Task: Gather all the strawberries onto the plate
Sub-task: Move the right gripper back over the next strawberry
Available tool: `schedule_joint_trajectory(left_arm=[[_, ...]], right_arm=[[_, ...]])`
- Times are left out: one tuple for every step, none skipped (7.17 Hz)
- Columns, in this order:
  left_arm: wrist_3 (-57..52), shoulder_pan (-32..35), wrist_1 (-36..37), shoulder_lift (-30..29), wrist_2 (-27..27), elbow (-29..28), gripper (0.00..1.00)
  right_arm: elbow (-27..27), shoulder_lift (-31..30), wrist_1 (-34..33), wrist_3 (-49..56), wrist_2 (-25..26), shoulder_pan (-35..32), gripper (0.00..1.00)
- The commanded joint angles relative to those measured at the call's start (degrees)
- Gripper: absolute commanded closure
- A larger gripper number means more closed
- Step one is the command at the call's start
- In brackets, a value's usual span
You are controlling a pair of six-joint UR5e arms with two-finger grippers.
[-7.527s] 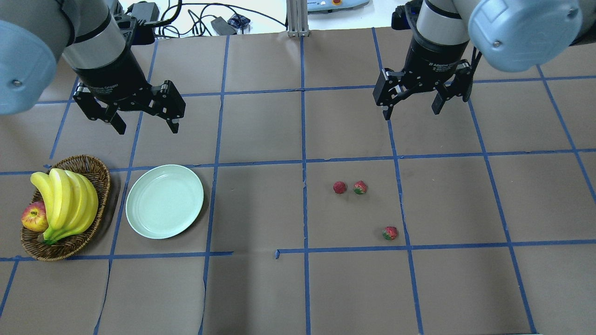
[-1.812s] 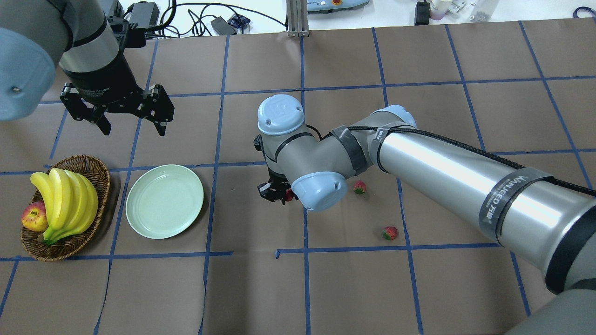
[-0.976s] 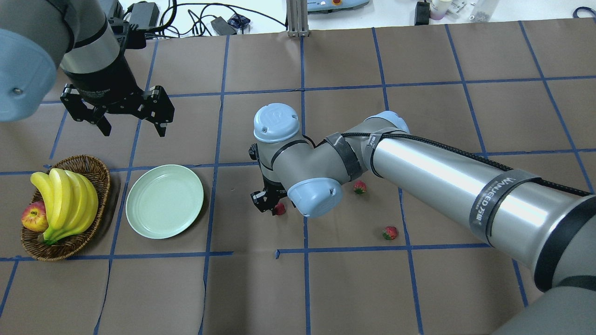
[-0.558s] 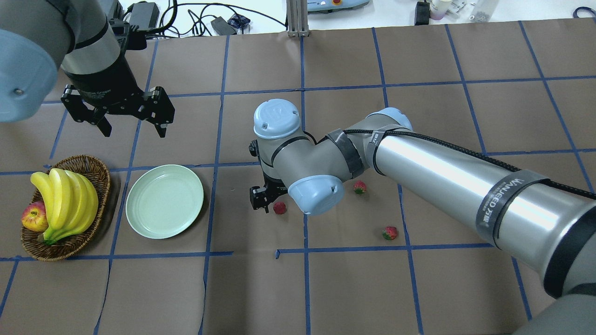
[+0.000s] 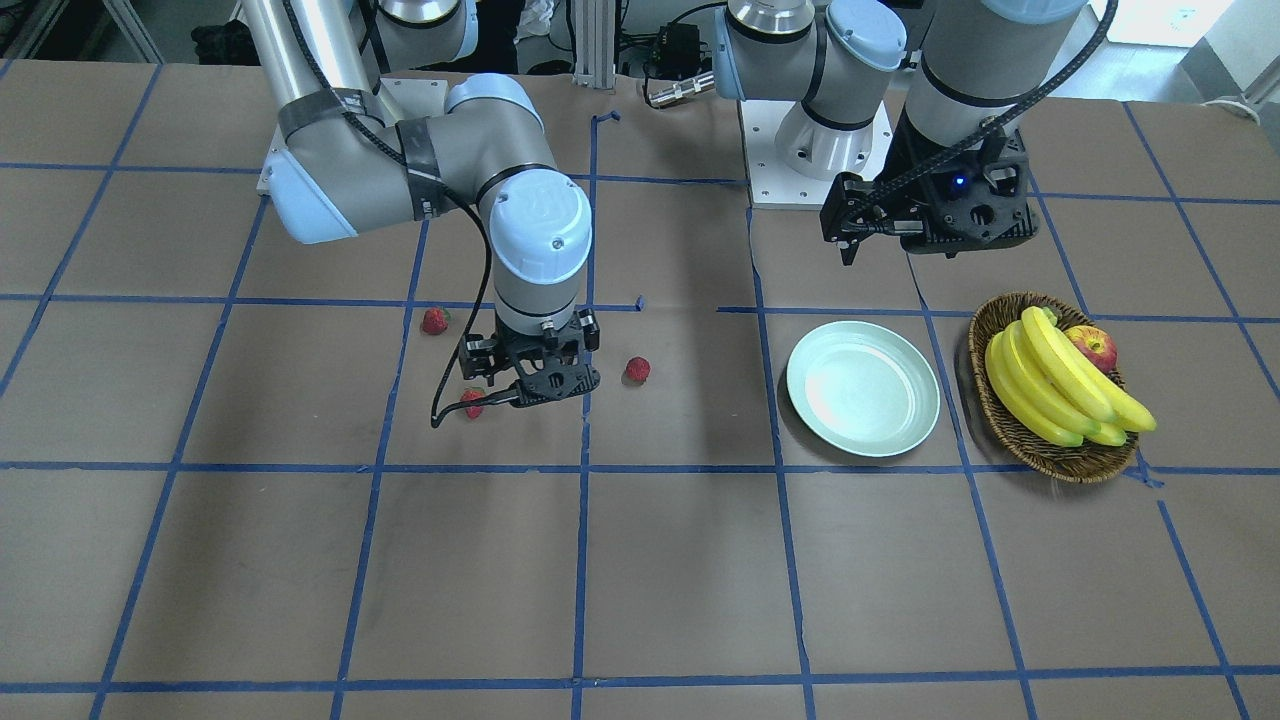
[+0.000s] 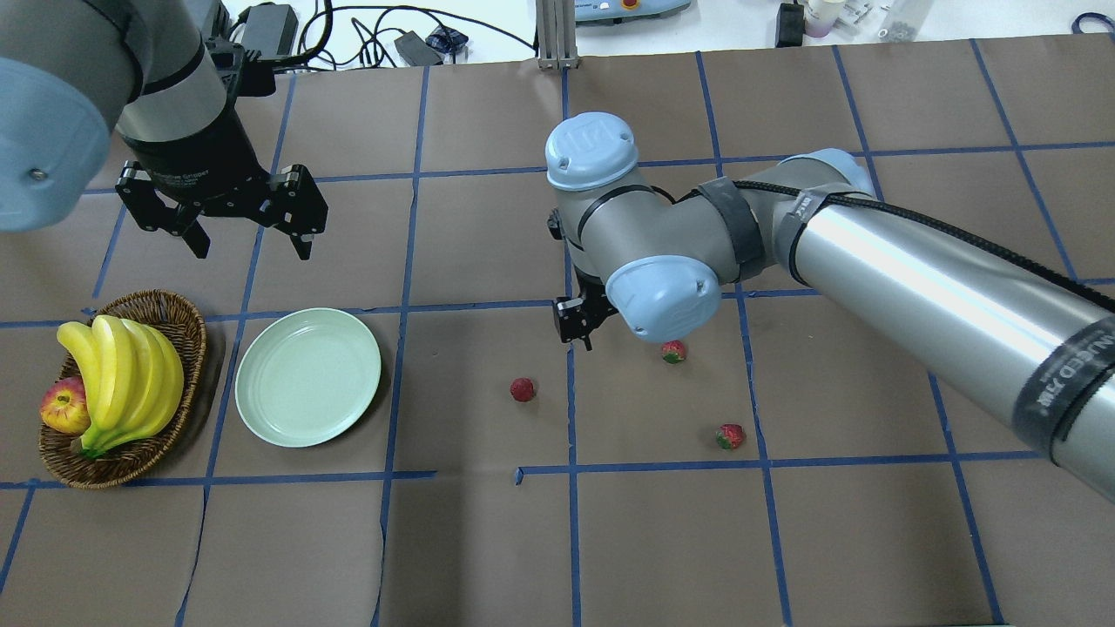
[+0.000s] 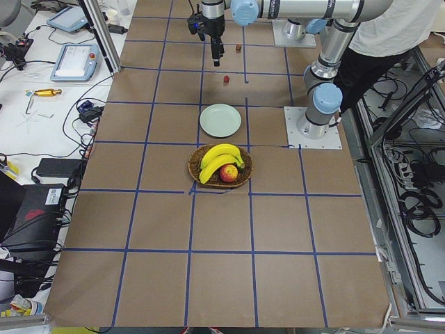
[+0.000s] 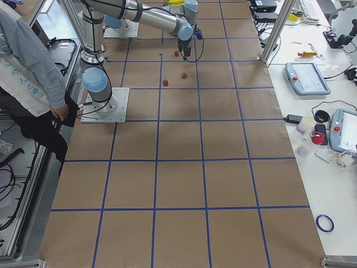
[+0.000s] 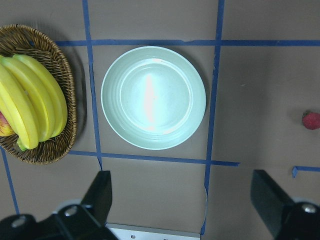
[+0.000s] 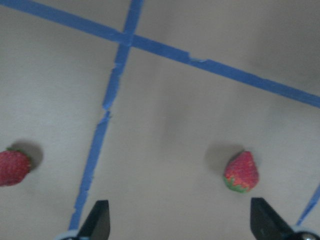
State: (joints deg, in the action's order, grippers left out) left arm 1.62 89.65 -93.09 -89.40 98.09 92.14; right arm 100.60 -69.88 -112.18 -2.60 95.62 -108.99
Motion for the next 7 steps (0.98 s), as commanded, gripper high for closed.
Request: schedule_joint_trajectory(left_arm=[[0.13,0.0,0.01,-0.07,-0.01,0.15,0.0],[0.22,0.0,0.01,-0.25,-0.09,0.15,0.0],[0.31,0.08,0.01,-0.25,-0.09,0.23,0.0],[0.31,0.09,0.01,-0.25,-0.18,0.32,0.0],[0.31,0.17,0.01,-0.25,-0.1,0.32,0.0],[0.31,0.17,0.01,-0.25,-0.09,0.32,0.0],[0.31,0.17,0.01,-0.25,-0.18,0.41,0.0]], right_arm=[[1.0,0.36,0.2,3.21,0.97,6.14,0.0],[1.88,0.53,-0.23,3.39,-0.42,7.55,0.0],[2.93,0.54,-0.32,2.96,-2.53,8.69,0.0],[4.42,0.54,-0.67,2.6,-9.07,8.88,0.0],[4.69,0.71,-1.28,2.17,-11.05,8.88,0.0],[4.78,1.32,-1.37,2.25,-10.81,8.88,0.0],[4.87,2.11,-1.46,2.25,-10.03,8.88,0.0]])
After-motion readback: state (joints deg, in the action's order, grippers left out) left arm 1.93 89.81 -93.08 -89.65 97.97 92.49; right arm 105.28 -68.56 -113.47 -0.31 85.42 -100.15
